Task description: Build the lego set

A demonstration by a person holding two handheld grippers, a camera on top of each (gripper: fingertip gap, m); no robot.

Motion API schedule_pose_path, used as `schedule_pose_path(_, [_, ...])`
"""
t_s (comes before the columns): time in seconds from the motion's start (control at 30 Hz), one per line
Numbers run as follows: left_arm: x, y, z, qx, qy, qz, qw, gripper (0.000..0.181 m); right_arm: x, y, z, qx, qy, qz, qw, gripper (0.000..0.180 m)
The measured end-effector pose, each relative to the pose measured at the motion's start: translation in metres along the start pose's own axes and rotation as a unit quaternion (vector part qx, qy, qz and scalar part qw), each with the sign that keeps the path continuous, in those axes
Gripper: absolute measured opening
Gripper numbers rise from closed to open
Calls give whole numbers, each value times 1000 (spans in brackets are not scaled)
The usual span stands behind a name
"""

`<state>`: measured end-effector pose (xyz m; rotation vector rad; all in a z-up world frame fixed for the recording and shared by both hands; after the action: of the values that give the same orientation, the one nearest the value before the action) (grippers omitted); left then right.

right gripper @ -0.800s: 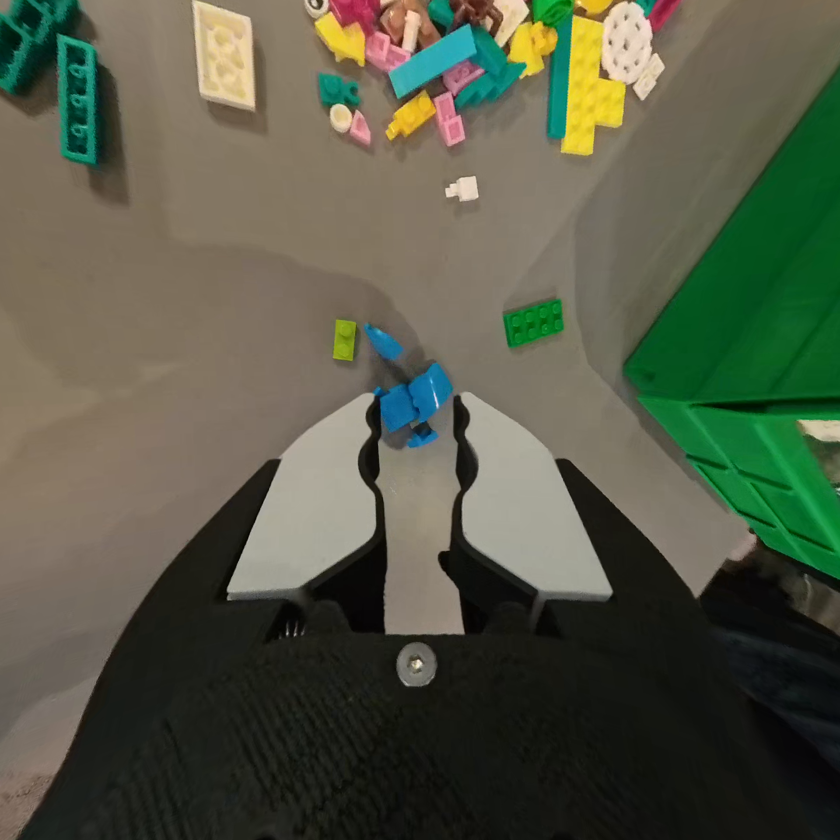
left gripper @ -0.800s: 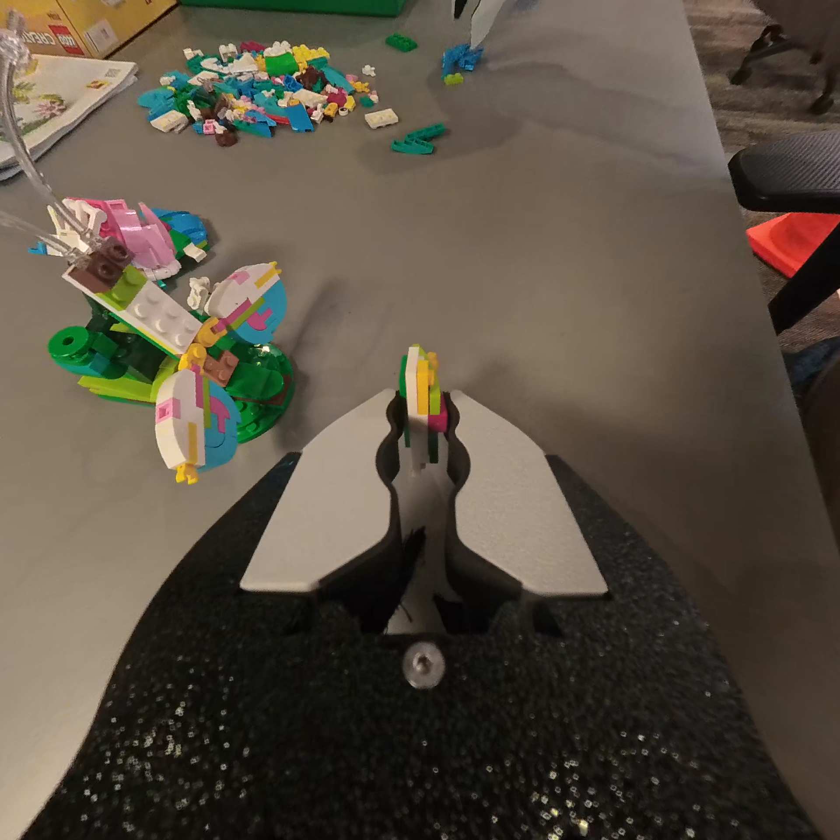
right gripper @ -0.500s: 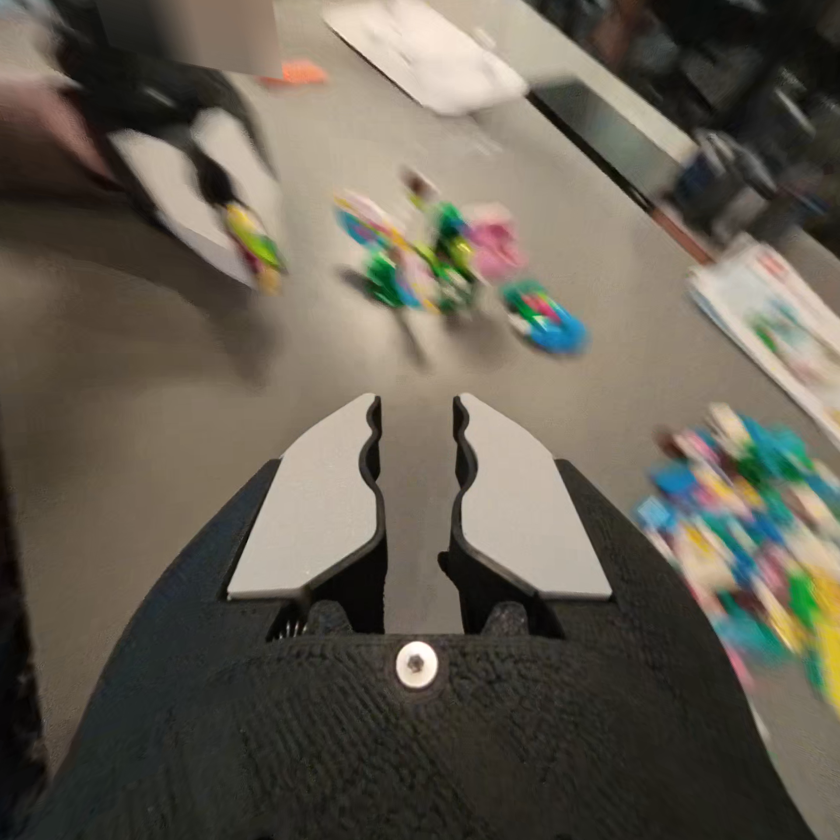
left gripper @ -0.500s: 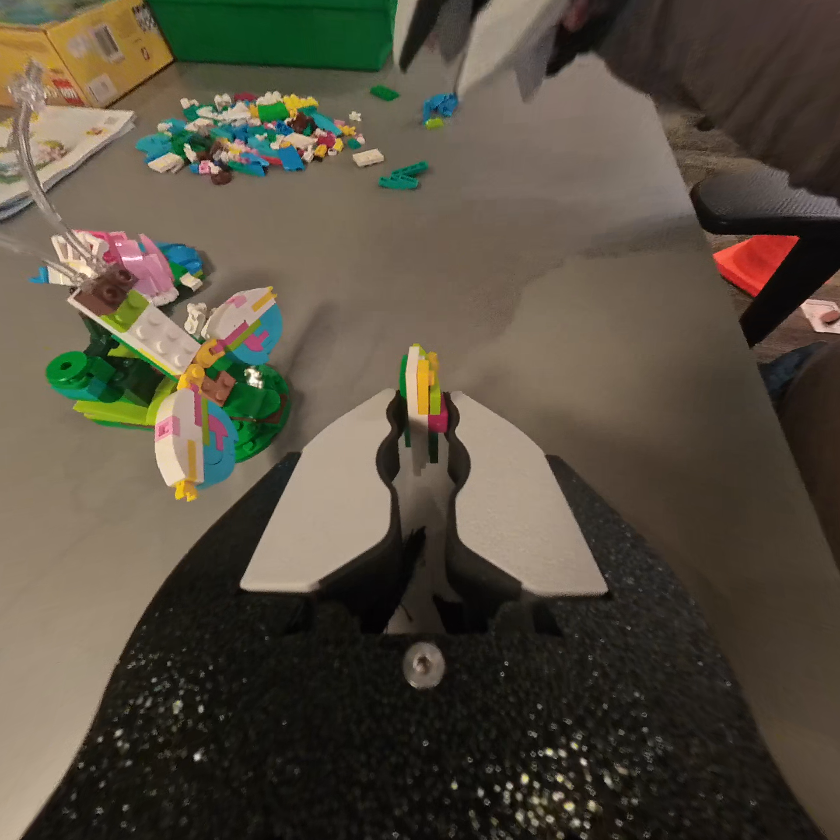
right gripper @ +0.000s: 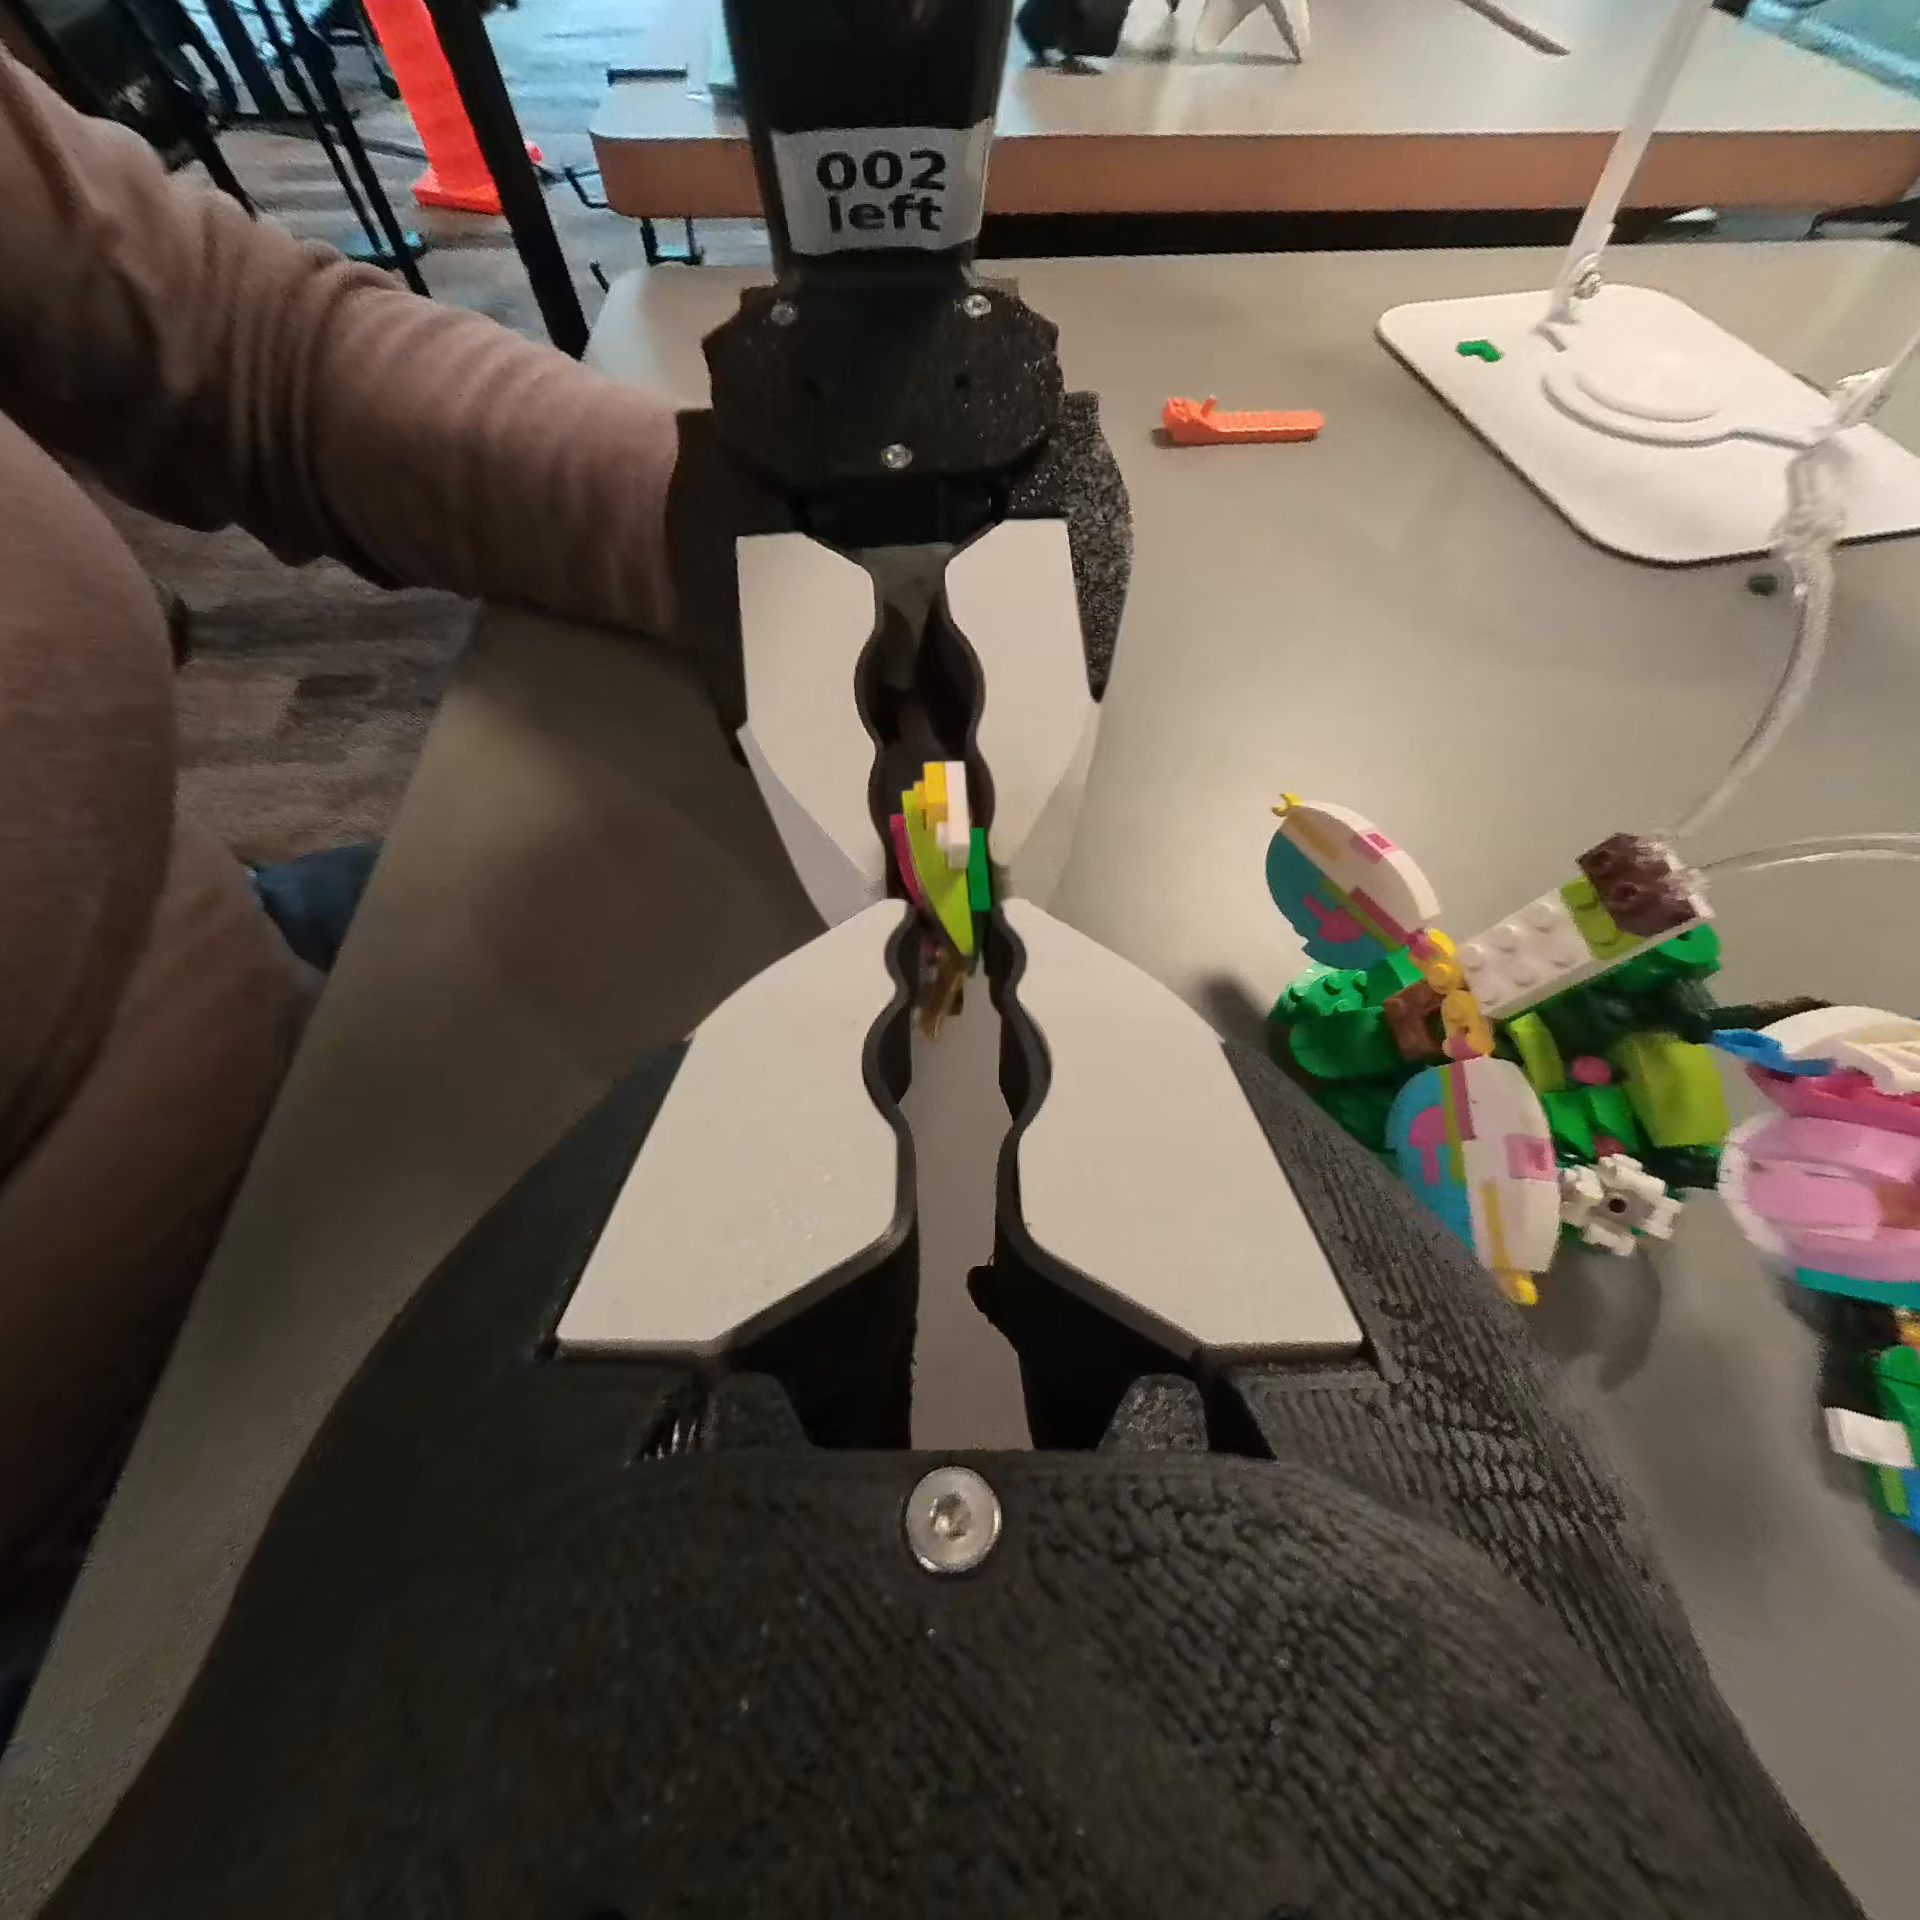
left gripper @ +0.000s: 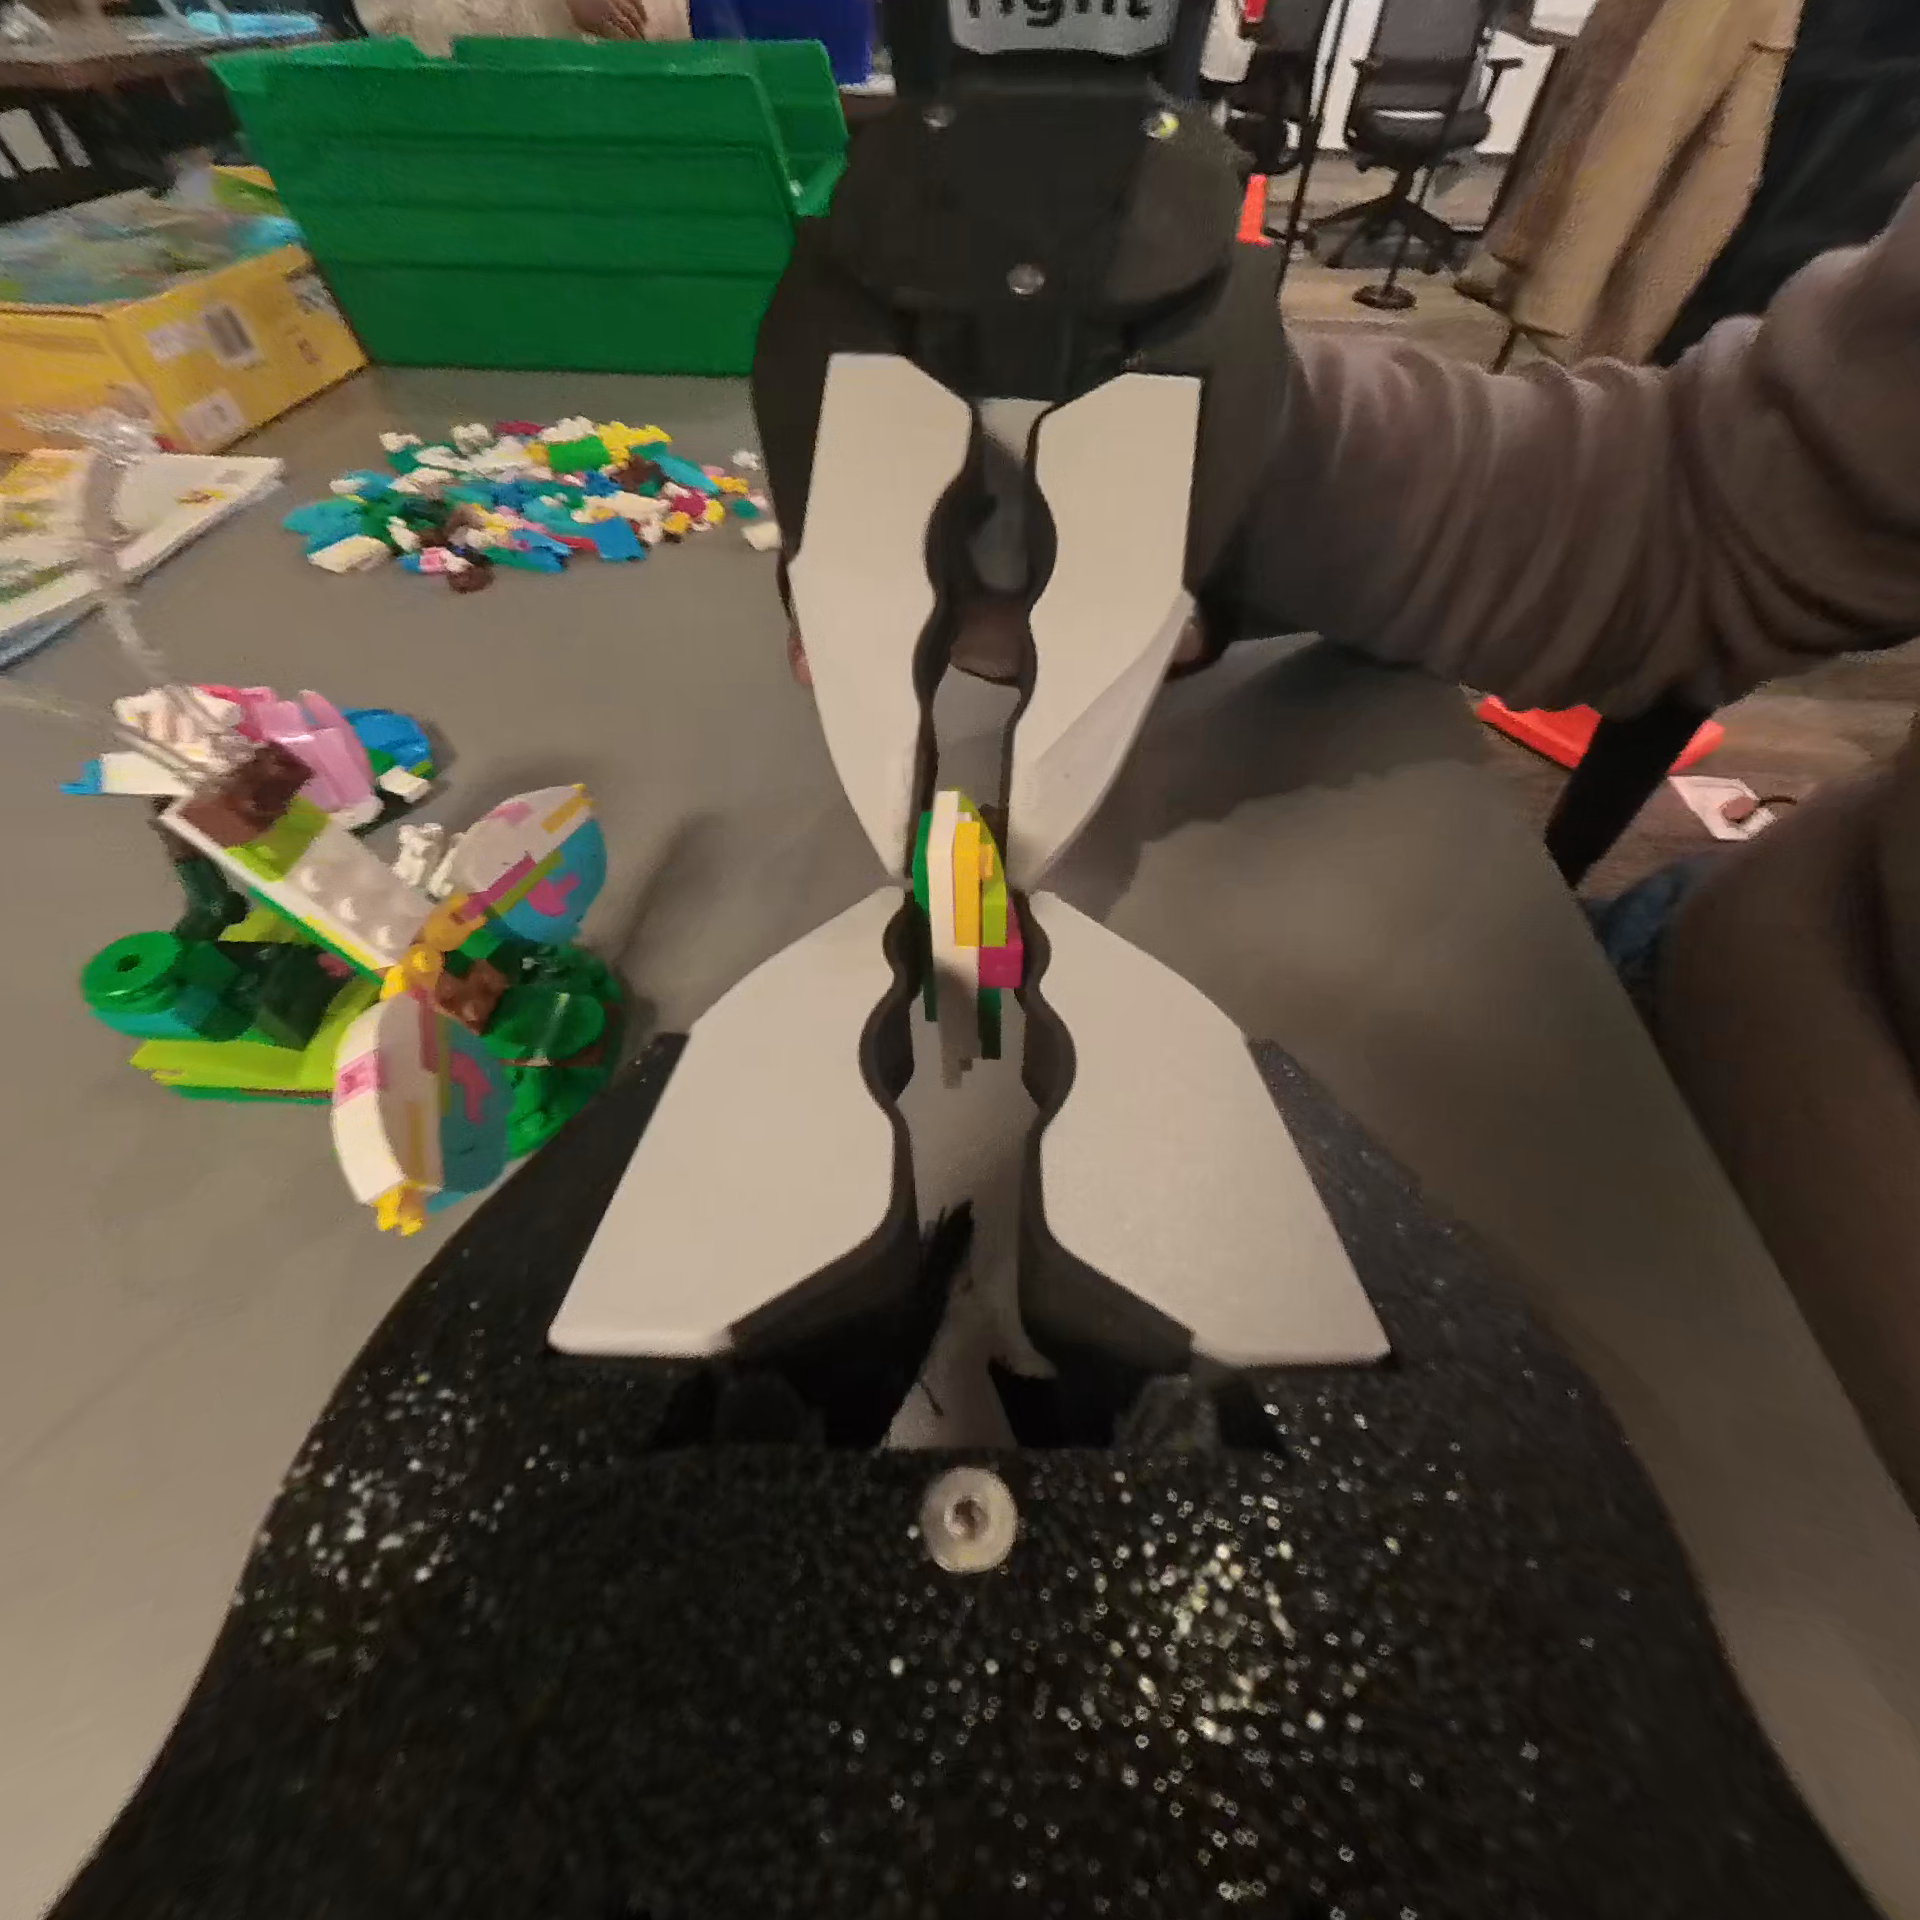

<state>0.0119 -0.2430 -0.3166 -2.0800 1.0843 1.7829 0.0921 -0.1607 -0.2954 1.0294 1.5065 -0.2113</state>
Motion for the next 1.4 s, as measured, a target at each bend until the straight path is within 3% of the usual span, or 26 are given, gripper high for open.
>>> schedule_pose_path(0.2, [-13,13,5,-39,-14,-84,996,16,-16,4,-4,93,34,-40,994,15])
schedule_pose_path(0.4, [-17,17,2,-65,-57,-114,990,16,-26,3,-3,157,74,-59,983,9])
schedule_pose_path(0.63, [-15,15,2,-55,-52,-112,991,16,-24,1,0,155,70,-67,983,11])
schedule_pose_path(0.87, [-15,17,13,-140,-16,-102,985,16,-22,-8,1,218,86,-24,972,8])
schedule_pose_path(1.07, [-10,17,24,-162,28,-73,984,16,-22,-22,8,262,121,2,958,3])
schedule_pose_path(1.23, [-4,19,32,-166,48,-53,983,16,-13,10,1,268,65,-24,961,3])
schedule_pose_path(1.4, [-4,14,27,-157,19,-39,987,16,40,69,2,356,14,112,928,3])
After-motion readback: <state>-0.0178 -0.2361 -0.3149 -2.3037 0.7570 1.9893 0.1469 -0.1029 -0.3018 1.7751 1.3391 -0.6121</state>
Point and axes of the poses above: each gripper's, where its closed fingertips meet, y back along the fingers, x out of its underside, z = x × y across the jaws, the point moved 7 cm from there along y, back along the fingers, and after that the axes turned 15 degrees about y, right-handed, at the moved point
